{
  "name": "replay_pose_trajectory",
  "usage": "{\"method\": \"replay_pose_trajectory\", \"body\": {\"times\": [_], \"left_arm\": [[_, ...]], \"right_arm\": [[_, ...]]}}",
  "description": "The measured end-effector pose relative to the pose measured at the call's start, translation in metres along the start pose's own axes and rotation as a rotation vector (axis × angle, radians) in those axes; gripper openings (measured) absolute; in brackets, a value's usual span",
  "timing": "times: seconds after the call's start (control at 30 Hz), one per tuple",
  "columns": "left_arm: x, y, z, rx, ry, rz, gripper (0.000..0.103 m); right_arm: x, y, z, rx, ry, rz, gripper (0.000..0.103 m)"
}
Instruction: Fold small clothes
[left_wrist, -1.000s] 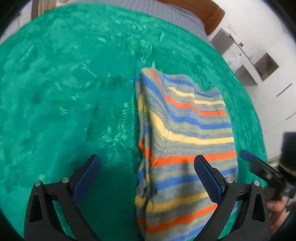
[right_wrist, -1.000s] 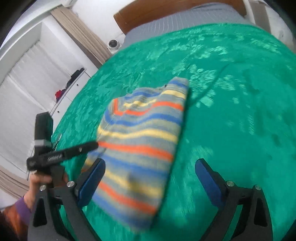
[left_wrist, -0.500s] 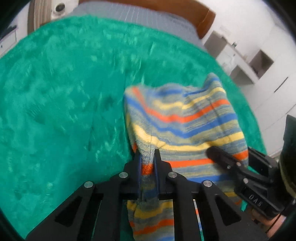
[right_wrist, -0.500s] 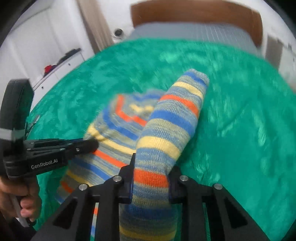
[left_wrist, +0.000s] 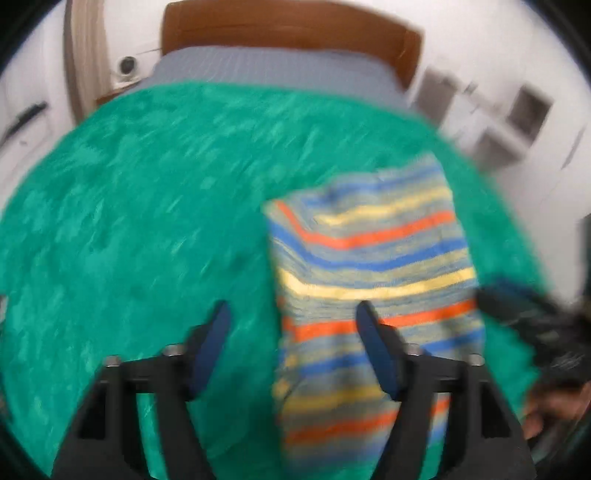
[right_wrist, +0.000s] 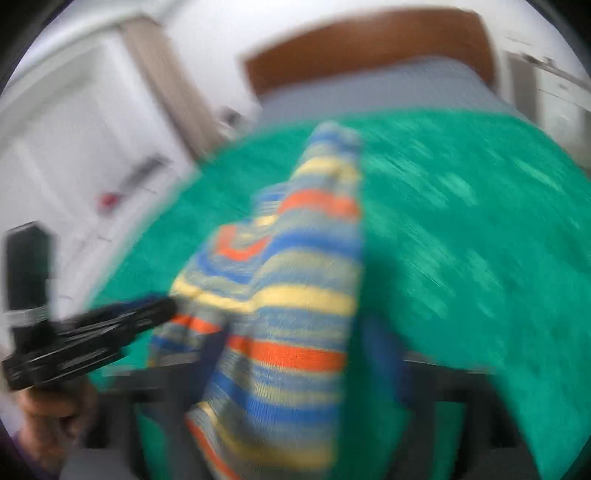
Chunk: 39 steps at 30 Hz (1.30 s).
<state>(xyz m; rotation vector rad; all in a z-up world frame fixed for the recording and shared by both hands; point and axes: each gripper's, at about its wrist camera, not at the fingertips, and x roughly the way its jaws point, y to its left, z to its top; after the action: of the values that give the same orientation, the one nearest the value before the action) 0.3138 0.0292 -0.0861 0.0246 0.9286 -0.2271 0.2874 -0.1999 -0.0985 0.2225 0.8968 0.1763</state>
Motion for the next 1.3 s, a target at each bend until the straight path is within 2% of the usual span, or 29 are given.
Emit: {"method": "replay_pose_trajectory", "body": {"times": [0.07, 0.2, 0.23, 0.3, 0.4, 0.53, 0.7, 0.87, 1.03, 1.3], "left_arm": [[-0.001, -0.003, -0.025, 0.036, -0.020, 0.060, 0.076], [-0.041, -0.017, -0.065, 0.077, -0.117, 0.159, 0.099], [-0.052, -0.022, -0.070, 0.084, -0.143, 0.174, 0.101], [-0.080, -0.032, -0.078, 0.096, -0.190, 0.189, 0.102], [-0.121, -0.047, -0.085, 0.089, -0.216, 0.211, 0.102], [-0.165, -0.062, -0.105, 0.101, -0.272, 0.258, 0.103], [-0.192, -0.067, -0.128, 0.055, -0.178, 0.192, 0.103], [-0.214, -0.069, -0.153, 0.019, -0.137, 0.212, 0.103], [-0.234, -0.078, -0.174, 0.052, -0.143, 0.234, 0.103], [-0.254, -0.081, -0.190, 0.028, -0.148, 0.211, 0.103]], "right_arm": [[-0.009, -0.013, -0.024, -0.036, 0.008, -0.071, 0.098], [-0.042, -0.013, -0.056, -0.139, -0.010, -0.172, 0.098], [-0.057, -0.008, -0.064, -0.162, -0.019, -0.175, 0.099], [-0.081, -0.002, -0.074, -0.181, -0.031, -0.159, 0.099], [-0.123, 0.008, -0.092, -0.191, -0.053, -0.137, 0.103], [-0.168, 0.024, -0.109, -0.188, -0.079, -0.129, 0.103], [-0.210, 0.042, -0.131, -0.210, -0.093, -0.154, 0.103], [-0.240, 0.050, -0.160, -0.195, -0.070, -0.149, 0.103], [-0.260, 0.055, -0.185, -0.197, -0.049, -0.140, 0.103], [-0.285, 0.062, -0.198, -0.191, -0.051, -0.131, 0.103]]}}
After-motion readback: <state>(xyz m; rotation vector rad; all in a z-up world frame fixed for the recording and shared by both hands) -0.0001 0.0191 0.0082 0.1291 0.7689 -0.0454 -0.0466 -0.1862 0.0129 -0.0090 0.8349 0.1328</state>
